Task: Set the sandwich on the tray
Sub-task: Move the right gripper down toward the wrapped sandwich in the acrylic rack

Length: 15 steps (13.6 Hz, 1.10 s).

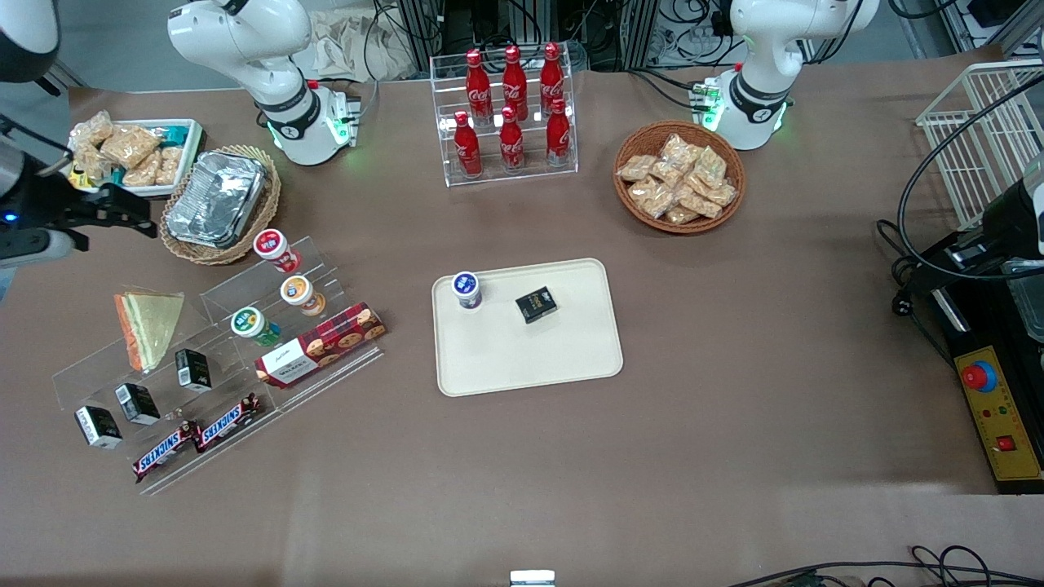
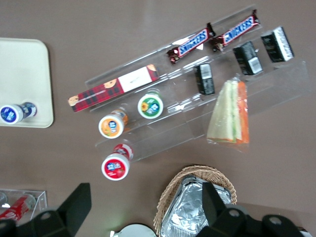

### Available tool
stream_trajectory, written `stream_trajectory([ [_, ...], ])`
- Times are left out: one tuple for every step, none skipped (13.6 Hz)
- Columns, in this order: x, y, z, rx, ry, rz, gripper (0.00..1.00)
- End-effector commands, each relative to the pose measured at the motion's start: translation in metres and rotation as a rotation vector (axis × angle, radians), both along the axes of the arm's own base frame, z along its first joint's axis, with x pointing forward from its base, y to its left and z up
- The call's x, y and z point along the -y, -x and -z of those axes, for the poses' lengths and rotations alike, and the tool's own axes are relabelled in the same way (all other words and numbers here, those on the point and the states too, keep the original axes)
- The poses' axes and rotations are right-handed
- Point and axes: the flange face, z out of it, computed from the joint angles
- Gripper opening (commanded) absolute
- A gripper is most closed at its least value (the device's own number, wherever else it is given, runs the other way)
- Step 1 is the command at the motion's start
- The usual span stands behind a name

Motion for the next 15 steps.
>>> stream_trajectory([
  [0.027,-0.001,-0.005,0.036,-0.014,0.026,1.0],
  [0.039,0.0,-0.003,0.033,-0.014,0.047,1.0],
  [0.053,0.0,0.0,0.038,-0.014,0.073,1.0],
  [0.066,-0.001,0.003,0.05,-0.014,0.095,1.0],
  [0.068,-0.002,0.009,0.049,-0.014,0.1,1.0],
  [0.07,-0.002,0.016,0.044,-0.014,0.104,1.0],
  [0.072,-0.002,0.025,0.045,-0.009,0.105,1.0],
  [0.074,-0.003,0.033,0.046,0.013,0.103,1.0],
  [0.076,-0.003,0.039,0.051,0.035,0.098,1.0],
  [0.076,-0.004,0.045,0.053,0.042,0.089,1.0],
  [0.078,-0.005,0.055,0.062,0.042,0.063,1.0],
  [0.087,-0.004,0.065,0.08,0.043,0.041,1.0],
  [0.098,-0.001,0.075,0.095,0.044,0.03,1.0],
  [0.099,0.0,0.087,0.101,0.043,0.018,1.0],
  [0.1,0.002,0.097,0.098,0.041,0.02,1.0],
])
